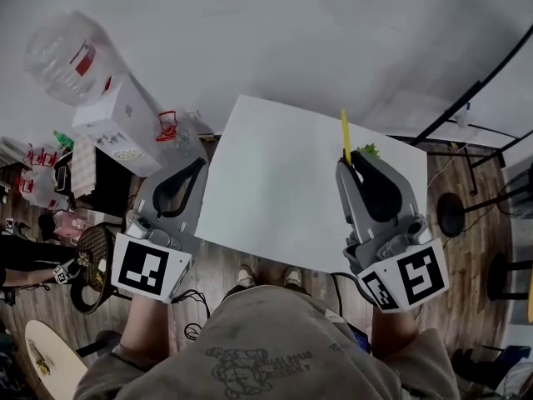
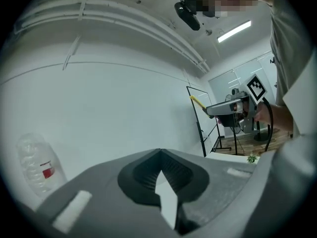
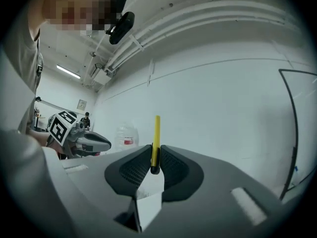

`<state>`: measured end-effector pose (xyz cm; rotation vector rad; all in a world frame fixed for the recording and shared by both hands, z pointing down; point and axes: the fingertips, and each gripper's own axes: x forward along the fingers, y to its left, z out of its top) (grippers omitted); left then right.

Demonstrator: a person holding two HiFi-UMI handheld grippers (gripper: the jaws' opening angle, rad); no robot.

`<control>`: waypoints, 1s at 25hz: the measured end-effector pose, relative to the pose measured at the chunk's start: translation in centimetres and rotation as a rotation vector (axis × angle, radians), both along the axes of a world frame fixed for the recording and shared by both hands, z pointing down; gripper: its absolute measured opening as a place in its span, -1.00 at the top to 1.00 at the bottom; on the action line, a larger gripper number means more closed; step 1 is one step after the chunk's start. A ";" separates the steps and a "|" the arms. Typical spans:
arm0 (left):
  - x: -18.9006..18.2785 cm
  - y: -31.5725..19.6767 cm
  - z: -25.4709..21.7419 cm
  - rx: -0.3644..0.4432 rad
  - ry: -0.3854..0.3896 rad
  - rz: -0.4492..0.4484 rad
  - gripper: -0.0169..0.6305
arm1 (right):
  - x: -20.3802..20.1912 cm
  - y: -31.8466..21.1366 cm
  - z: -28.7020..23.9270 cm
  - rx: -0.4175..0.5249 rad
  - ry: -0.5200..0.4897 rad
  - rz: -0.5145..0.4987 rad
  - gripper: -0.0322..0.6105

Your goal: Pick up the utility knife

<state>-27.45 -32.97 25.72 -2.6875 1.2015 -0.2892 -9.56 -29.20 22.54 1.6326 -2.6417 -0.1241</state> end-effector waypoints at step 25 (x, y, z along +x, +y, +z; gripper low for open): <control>2.0 1.6 6.2 -0.120 -0.036 0.030 0.94 | 1.0 3.8 7.4 -0.173 -0.018 -0.008 0.64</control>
